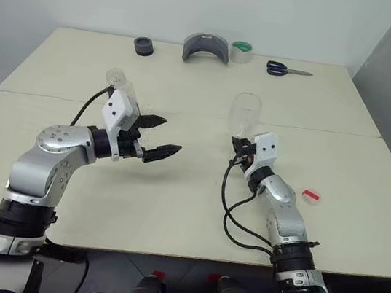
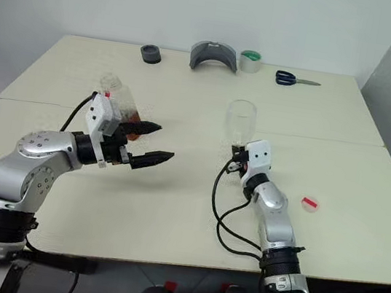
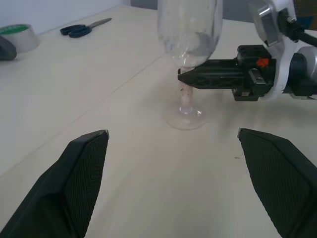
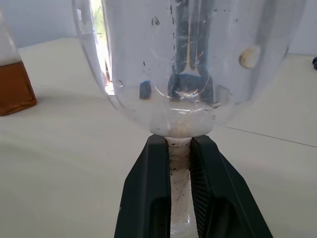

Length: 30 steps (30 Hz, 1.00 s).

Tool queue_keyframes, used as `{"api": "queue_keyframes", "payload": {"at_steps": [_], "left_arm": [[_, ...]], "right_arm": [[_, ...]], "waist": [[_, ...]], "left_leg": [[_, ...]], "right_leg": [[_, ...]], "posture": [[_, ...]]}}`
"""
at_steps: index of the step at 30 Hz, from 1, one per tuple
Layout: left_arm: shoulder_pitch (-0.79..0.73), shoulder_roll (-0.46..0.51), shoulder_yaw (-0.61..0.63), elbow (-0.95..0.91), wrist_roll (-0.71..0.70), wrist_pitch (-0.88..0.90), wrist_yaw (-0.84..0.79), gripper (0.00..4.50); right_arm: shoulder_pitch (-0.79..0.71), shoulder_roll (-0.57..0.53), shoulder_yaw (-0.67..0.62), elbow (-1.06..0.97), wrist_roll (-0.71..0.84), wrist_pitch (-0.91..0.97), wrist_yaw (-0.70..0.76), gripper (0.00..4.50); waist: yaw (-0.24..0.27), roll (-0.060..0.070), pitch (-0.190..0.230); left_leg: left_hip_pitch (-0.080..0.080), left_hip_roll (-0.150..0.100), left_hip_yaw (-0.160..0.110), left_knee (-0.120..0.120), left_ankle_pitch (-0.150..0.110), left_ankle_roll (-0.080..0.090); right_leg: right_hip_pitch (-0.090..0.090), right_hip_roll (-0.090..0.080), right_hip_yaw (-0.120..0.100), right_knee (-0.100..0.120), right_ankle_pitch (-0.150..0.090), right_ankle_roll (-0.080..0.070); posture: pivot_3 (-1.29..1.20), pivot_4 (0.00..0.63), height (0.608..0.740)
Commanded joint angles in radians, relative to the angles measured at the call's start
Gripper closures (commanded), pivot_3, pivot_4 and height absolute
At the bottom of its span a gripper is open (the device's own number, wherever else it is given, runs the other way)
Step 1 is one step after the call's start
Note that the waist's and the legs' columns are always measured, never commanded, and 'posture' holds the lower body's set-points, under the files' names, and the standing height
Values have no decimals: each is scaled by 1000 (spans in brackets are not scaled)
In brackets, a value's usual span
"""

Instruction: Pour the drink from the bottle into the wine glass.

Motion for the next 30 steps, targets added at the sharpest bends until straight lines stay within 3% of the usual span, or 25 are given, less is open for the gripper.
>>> {"api": "queue_keyframes", "payload": {"at_steps": [1, 14, 25, 30], "left_arm": [[37, 11, 48, -73, 7, -4, 41, 0], [110, 26, 148, -144, -22, 31, 112, 0], [132, 17, 169, -134, -37, -9, 86, 0], [122, 6, 164, -108, -36, -42, 74, 0]], "right_arm": [[-41, 15, 14, 37, 7, -93, 28, 4230], [-275, 89, 10, 440, 4, -256, 110, 4230], [-287, 86, -4, 498, 10, -266, 128, 4230], [-276, 88, -2, 481, 11, -259, 133, 2657]], "waist": [[-1, 0, 0], [-2, 0, 1], [-2, 0, 1], [-2, 0, 1]], "left_leg": [[0, 0, 0, 0, 0, 0], [0, -1, 1, -3, 0, 0], [0, -1, 0, -3, 0, 0], [0, -1, 0, -3, 0, 0]], "right_leg": [[0, 0, 0, 0, 0, 0], [-1, -1, 0, -1, 0, 0], [-1, -1, 0, -1, 0, 0], [-1, -1, 0, -1, 0, 0]], "posture": [[0, 150, 740], [0, 150, 740], [0, 150, 740], [0, 150, 740]]}}
